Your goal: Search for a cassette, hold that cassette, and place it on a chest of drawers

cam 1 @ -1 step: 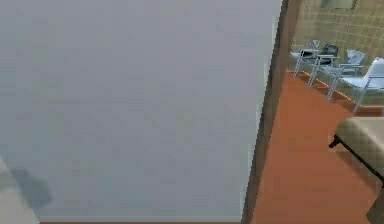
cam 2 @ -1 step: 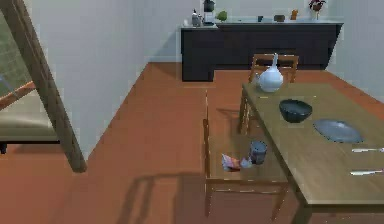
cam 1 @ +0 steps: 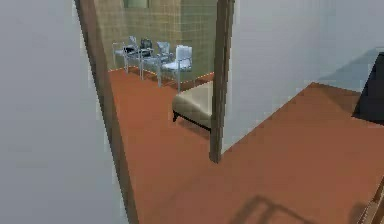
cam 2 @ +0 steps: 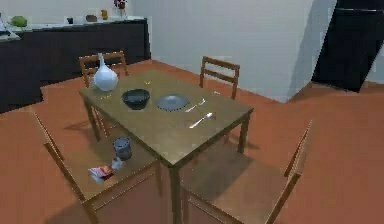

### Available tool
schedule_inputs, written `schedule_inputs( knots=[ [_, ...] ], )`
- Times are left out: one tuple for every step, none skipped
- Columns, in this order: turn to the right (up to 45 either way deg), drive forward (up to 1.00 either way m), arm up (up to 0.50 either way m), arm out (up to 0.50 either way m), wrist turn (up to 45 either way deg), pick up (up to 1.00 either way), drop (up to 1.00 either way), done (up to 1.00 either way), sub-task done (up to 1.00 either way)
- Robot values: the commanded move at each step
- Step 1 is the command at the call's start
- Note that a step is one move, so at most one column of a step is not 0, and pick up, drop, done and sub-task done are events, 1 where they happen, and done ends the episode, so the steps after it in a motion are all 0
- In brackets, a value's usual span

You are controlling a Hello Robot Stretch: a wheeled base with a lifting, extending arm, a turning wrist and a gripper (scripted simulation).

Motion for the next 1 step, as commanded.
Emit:
schedule_inputs(
  knots=[
    [0.0,0.60,0.00,0.00,0.0,0.00,0.00,0.00,0.00]
  ],
)
